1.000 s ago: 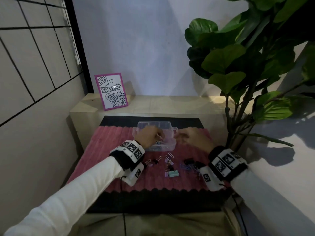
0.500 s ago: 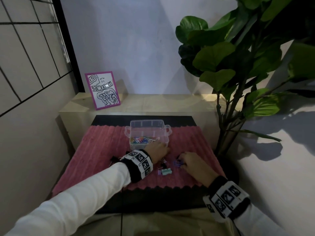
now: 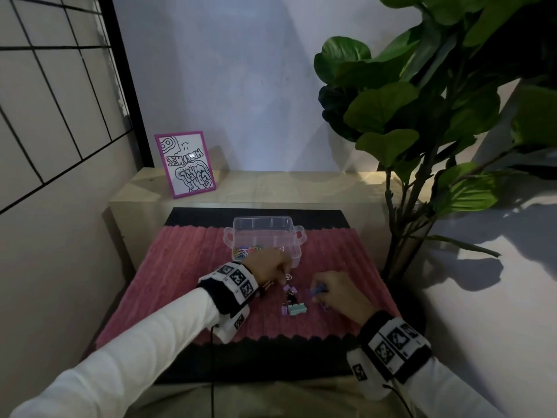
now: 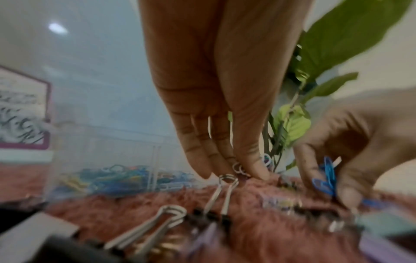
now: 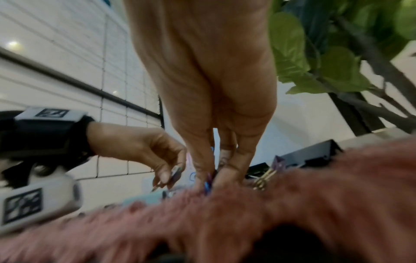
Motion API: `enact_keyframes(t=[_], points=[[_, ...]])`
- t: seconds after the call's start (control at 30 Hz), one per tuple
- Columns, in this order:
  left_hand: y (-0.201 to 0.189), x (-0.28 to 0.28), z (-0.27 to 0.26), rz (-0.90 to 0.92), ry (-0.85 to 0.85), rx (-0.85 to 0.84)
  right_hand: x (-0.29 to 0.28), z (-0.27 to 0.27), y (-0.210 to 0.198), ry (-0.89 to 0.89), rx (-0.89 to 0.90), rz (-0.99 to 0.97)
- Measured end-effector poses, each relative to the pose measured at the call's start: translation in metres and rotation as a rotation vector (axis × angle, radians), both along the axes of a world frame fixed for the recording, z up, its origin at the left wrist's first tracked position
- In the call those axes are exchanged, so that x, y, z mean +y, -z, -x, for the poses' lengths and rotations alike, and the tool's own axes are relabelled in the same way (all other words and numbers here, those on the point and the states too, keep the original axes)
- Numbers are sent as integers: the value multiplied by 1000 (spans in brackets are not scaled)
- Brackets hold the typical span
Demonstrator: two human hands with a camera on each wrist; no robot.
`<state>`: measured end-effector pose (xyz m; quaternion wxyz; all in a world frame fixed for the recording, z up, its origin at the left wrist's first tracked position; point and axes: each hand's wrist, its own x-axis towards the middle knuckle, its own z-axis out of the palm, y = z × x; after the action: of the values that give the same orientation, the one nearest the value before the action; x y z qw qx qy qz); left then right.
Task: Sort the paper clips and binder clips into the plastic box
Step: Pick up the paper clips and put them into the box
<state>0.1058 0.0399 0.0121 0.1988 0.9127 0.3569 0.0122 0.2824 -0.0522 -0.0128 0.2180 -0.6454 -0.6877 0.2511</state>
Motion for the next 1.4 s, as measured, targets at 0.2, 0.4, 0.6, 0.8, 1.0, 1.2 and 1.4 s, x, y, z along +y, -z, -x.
enact_keyframes(t=[0.2, 0.4, 0.6, 0.8, 1.0, 1.2, 1.4], points=[[-9, 5, 19, 283, -112, -313, 0, -20, -2, 178, 537, 78], [-25, 25, 32, 127, -262, -388, 2, -13, -17, 173, 742, 75], [-33, 41, 50, -57, -320, -94, 42, 3, -46, 136, 798, -3], [-29, 31, 71, -114, -330, -192, 83, 26, -60, 30, 612, 54], [-33, 12, 85, -119, -359, -250, 102, 43, -51, -69, 14, 85], [-21, -8, 63, 46, -229, -221, 89, 34, -70, -112, -100, -61], [-7, -21, 20, 175, -89, -182, 45, -25, -58, -94, -128, -149]])
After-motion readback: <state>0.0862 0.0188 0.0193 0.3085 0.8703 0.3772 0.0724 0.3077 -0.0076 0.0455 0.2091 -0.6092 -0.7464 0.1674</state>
